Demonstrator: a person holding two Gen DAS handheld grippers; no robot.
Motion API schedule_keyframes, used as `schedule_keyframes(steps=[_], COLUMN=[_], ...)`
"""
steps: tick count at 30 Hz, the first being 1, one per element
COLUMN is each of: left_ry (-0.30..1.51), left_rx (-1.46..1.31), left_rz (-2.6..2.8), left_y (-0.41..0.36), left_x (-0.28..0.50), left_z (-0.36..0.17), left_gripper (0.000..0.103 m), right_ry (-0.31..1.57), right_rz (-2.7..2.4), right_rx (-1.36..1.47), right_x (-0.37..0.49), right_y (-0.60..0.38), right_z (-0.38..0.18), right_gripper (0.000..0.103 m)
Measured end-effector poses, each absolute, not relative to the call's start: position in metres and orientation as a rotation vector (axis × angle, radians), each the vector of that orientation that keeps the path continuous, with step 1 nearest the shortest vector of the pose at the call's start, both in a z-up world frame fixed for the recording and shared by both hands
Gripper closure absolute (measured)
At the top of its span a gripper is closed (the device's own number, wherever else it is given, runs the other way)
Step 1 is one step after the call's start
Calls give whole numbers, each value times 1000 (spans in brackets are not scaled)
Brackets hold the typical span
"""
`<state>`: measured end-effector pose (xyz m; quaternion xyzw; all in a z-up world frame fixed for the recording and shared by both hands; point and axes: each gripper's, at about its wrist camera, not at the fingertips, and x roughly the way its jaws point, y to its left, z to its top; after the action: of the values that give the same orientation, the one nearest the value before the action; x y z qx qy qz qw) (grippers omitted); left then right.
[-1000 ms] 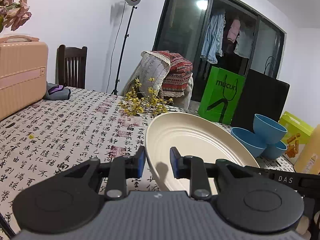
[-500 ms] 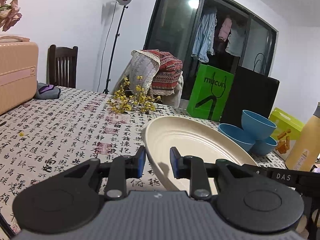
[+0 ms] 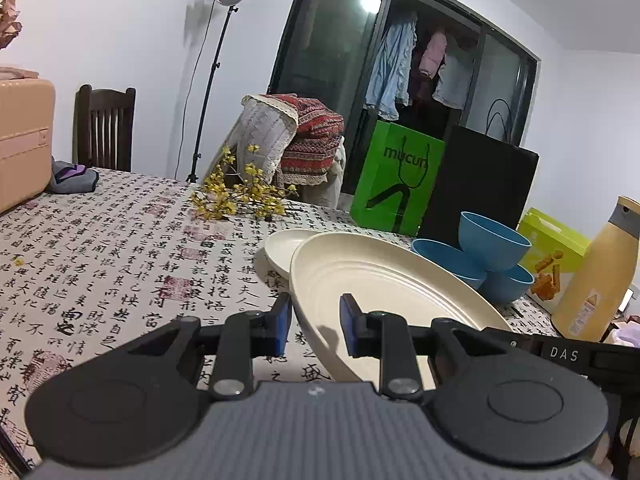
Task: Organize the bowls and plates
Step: 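Keep carrying both held plates past the blue bowls toward the tan thermos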
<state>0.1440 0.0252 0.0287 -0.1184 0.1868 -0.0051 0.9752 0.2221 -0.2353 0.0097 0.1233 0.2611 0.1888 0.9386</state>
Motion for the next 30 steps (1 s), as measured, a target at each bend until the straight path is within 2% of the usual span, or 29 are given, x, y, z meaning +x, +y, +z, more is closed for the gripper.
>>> schedule_keyframes(steps=[30], left_ry=[408], left_rx=[-238], left_rz=[-93], left_y=[-1], left_x=[153], left_z=[14], left_gripper=[77], right_ry=[546], right_rz=[312], right_rx=[286], right_x=[212], right_y=[-268], right_z=[-8], right_gripper=[89])
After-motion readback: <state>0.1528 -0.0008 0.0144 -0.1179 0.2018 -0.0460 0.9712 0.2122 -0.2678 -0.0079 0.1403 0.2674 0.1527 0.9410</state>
